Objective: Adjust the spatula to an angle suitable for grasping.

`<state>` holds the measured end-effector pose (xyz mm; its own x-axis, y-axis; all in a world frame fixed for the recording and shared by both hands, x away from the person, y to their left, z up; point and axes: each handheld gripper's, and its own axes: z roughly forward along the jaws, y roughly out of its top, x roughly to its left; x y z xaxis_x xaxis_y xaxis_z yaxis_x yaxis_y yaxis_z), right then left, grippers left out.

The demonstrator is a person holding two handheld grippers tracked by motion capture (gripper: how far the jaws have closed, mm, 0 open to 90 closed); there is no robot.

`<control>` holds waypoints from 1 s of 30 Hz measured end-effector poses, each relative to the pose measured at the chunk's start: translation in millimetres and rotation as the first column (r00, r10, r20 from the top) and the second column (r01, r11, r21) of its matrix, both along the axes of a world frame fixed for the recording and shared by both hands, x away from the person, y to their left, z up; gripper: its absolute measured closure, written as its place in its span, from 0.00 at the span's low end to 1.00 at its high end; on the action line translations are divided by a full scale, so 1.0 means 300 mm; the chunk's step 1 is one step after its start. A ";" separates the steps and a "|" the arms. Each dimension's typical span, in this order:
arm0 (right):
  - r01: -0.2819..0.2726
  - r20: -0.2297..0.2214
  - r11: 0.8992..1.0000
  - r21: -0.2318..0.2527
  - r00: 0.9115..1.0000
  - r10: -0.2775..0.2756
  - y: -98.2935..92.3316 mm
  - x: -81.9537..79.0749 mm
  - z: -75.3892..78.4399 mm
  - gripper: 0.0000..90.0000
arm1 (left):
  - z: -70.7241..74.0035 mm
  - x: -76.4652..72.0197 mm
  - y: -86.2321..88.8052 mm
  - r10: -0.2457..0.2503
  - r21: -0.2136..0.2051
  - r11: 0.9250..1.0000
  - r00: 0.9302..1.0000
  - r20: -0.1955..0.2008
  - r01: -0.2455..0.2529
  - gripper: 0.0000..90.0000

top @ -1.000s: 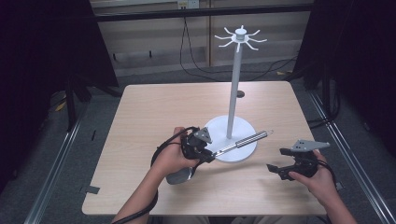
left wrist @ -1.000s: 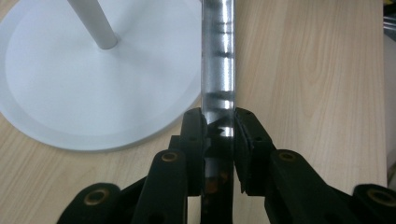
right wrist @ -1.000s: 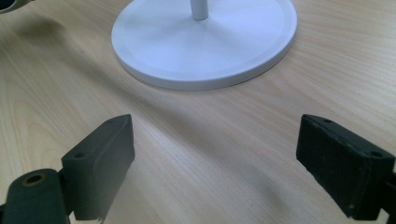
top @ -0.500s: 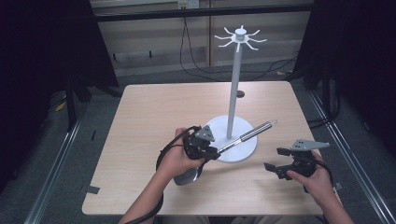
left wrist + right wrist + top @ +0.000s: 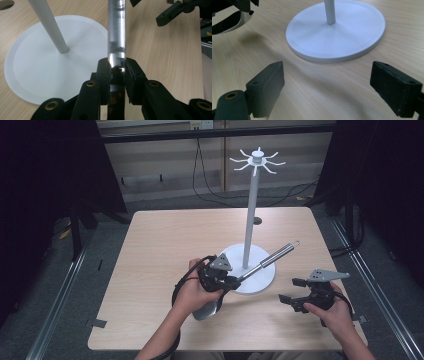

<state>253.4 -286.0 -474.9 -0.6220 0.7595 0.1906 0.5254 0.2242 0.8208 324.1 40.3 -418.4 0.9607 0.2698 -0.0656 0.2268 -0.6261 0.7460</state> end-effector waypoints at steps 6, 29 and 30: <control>0.002 -0.002 1.000 0.027 1.000 -0.002 0.016 0.003 0.001 0.14 | -0.002 -0.002 -0.006 0.009 -0.018 1.000 1.000 0.009 -0.009 0.84; -0.019 0.007 0.979 0.201 1.000 0.018 0.141 0.040 0.088 0.25 | 0.012 -0.007 -0.029 0.041 -0.066 0.997 0.999 0.015 -0.040 0.84; -0.021 0.011 0.979 0.204 1.000 0.019 0.143 0.042 0.094 0.26 | 0.010 -0.007 -0.032 0.043 -0.072 0.997 0.999 0.016 -0.042 0.84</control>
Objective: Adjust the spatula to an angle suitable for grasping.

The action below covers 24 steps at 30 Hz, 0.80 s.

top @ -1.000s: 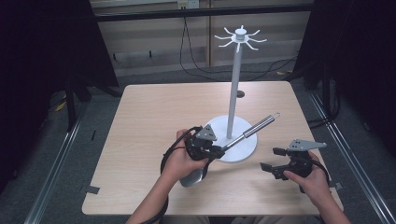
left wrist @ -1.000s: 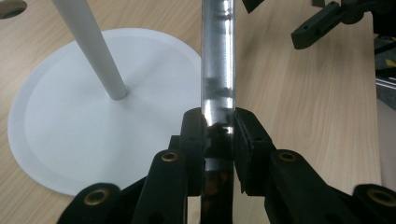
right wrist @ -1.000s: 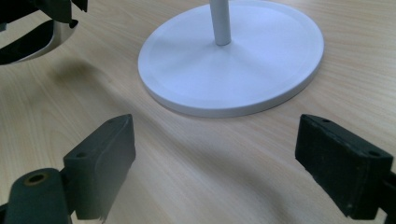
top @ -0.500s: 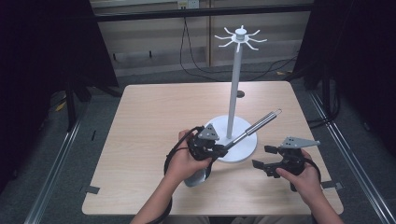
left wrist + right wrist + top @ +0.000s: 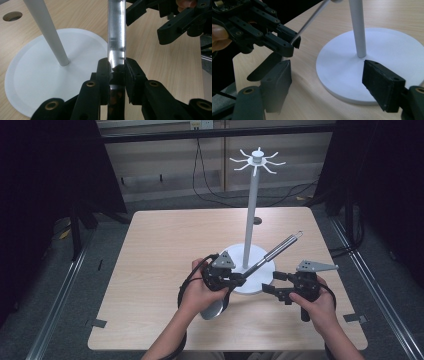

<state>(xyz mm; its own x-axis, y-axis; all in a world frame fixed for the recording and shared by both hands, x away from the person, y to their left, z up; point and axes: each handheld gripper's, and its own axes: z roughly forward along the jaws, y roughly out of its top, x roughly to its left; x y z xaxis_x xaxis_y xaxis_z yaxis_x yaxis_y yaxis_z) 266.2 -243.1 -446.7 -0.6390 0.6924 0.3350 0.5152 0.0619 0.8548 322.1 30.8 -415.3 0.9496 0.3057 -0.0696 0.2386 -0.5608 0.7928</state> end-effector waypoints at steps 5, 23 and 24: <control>0.019 -0.010 0.999 0.043 1.000 -0.018 0.010 0.004 0.023 0.30 | 0.004 -0.002 -0.008 0.001 -0.007 1.000 1.000 0.005 -0.001 0.84; 0.107 -0.070 0.977 0.186 0.993 -0.095 0.049 0.031 0.064 0.61 | 0.012 -0.023 -0.046 0.004 -0.014 1.000 1.000 0.011 -0.004 0.84; 0.101 -0.066 0.976 0.192 0.994 -0.090 0.049 0.032 0.066 0.64 | 0.012 -0.023 -0.046 0.004 -0.014 1.000 1.000 0.011 -0.004 0.84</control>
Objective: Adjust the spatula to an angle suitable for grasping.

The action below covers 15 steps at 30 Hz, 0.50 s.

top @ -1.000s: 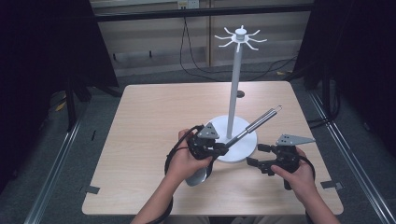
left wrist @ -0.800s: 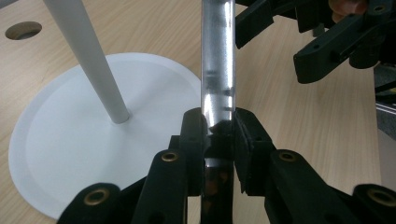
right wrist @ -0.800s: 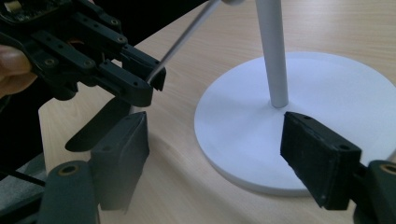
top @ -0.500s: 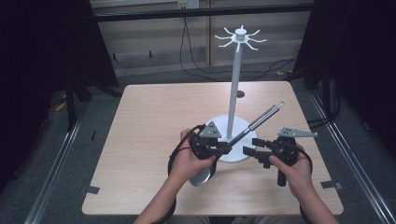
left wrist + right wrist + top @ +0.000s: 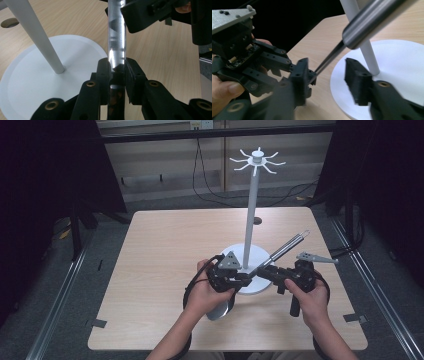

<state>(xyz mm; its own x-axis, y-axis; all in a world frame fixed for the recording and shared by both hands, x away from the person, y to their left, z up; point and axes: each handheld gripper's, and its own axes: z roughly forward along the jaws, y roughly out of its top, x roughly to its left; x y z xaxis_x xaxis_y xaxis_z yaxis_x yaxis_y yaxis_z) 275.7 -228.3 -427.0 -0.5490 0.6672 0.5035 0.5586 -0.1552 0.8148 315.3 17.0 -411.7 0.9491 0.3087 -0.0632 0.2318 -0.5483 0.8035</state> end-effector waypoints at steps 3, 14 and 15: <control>0.003 0.012 1.000 0.023 1.000 -0.003 0.003 0.001 0.006 0.74 | 0.005 -0.004 -0.005 0.007 0.000 1.000 1.000 0.012 -0.007 0.84; -0.003 0.033 0.998 0.064 0.999 0.001 0.008 0.011 0.031 0.89 | 0.034 -0.026 -0.009 0.038 -0.012 0.999 0.996 0.080 -0.038 0.84; -0.009 0.032 0.998 0.068 0.999 0.007 0.009 0.012 0.036 0.90 | 0.035 -0.029 -0.010 0.042 -0.014 0.999 0.995 0.091 -0.041 0.84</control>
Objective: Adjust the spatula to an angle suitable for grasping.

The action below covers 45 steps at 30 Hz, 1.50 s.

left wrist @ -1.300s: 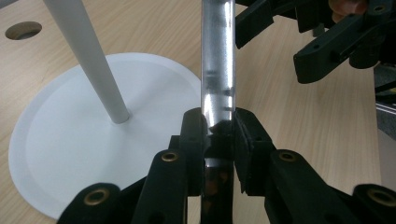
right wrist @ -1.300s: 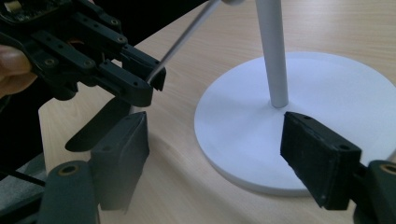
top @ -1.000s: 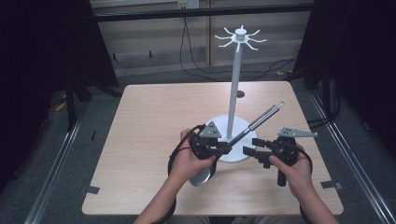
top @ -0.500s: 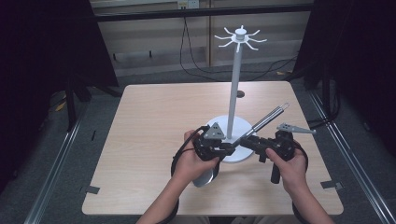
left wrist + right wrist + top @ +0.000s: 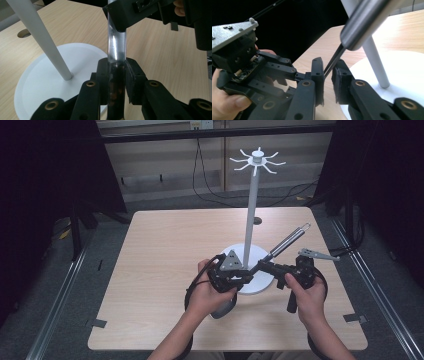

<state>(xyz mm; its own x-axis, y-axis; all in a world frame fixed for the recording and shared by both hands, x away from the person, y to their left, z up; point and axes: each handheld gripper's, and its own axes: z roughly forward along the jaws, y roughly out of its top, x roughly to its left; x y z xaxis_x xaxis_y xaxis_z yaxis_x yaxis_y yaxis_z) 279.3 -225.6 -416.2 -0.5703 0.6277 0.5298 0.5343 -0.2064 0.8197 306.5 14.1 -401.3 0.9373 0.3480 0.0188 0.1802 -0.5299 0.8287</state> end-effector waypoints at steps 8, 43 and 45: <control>-0.048 0.054 0.999 -0.007 0.997 0.049 0.017 -0.008 0.052 0.98 | 0.024 -0.016 -0.003 -0.005 -0.017 1.000 1.000 0.030 0.006 0.84; -0.218 0.169 0.969 -0.118 0.957 0.236 0.024 0.027 0.215 0.98 | 0.077 0.061 0.061 -0.201 -0.301 0.942 0.968 -0.152 0.148 0.89; -0.226 0.179 0.966 -0.126 0.953 0.246 0.032 0.028 0.226 0.98 | 0.083 0.060 0.065 -0.204 -0.307 0.940 0.967 -0.153 0.150 0.89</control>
